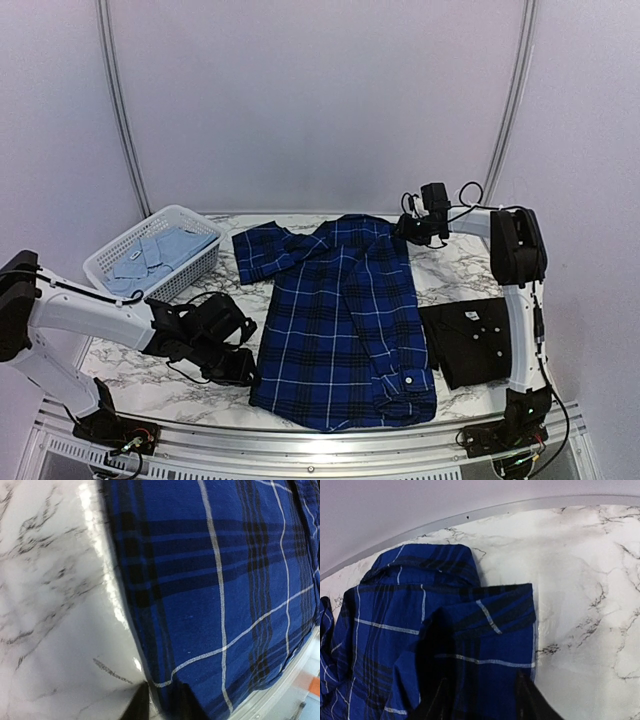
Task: Fold and stack the long sleeve shirts
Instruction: Pick up the 1/3-folded shirt from the center of the board.
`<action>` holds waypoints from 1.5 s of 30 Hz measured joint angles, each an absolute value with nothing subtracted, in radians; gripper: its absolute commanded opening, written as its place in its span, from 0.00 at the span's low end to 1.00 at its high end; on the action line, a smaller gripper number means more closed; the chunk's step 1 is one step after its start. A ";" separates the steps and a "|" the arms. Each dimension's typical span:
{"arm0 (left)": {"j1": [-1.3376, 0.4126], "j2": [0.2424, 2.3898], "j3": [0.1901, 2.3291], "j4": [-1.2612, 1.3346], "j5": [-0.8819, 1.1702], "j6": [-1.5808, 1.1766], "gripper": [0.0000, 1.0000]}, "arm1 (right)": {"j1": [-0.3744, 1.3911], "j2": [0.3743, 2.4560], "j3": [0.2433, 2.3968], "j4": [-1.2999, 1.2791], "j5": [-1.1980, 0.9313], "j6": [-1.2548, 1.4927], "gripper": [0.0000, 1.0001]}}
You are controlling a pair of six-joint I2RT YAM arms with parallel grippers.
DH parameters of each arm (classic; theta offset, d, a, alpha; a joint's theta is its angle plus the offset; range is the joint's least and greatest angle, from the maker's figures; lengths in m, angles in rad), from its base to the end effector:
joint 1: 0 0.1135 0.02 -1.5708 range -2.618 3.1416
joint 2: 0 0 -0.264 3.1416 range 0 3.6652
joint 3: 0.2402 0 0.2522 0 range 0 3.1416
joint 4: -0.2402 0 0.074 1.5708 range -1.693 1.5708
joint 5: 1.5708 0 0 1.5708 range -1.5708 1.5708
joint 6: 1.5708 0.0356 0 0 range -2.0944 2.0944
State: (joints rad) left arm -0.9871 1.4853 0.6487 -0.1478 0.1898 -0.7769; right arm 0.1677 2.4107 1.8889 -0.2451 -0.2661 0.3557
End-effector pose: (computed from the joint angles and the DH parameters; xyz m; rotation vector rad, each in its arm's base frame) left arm 0.1412 -0.2260 0.1441 0.3733 2.7724 -0.8209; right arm 0.5278 0.0988 0.1445 0.0882 2.3730 0.5672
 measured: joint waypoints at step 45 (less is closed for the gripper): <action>-0.632 2.326 1.884 -0.466 -0.134 -0.351 0.59 | 0.310 1.581 1.145 -0.113 -0.229 0.321 0.64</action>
